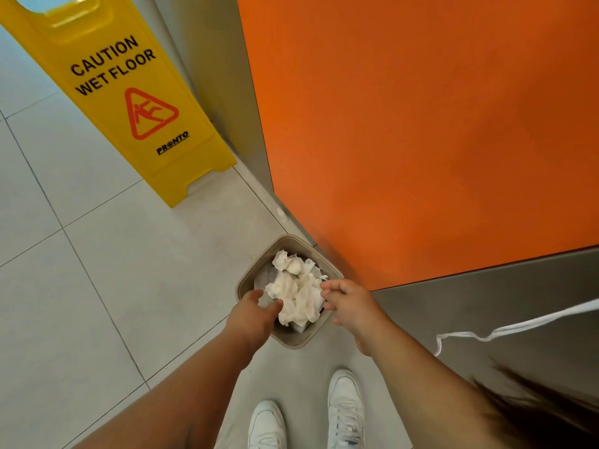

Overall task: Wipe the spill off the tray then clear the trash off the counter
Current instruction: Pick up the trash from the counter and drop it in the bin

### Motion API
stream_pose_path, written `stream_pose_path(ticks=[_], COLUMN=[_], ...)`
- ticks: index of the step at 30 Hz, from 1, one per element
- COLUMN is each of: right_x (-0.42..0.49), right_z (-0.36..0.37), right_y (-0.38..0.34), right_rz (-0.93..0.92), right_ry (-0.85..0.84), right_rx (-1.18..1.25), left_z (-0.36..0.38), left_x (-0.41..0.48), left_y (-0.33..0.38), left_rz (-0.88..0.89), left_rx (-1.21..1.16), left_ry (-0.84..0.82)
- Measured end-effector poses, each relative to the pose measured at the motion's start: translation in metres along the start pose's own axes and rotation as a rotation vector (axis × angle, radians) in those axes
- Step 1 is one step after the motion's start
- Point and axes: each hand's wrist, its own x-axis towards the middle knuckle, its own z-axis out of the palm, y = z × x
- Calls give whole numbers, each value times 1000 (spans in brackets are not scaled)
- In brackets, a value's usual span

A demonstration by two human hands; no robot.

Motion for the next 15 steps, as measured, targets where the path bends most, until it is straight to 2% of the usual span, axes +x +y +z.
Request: stream_pose_path(ticks=[6, 15], right_x=[-42, -168], right_z=[-8, -31], right_y=[-40, -115], right_rz=[-60, -202], right_ry=[5, 0], right_rx=[28, 39], left_z=[-32, -93], left_x=[-34, -133], left_y=[17, 68], left_rz=[61, 199], left_rx=[28, 98], left_ry=[10, -108])
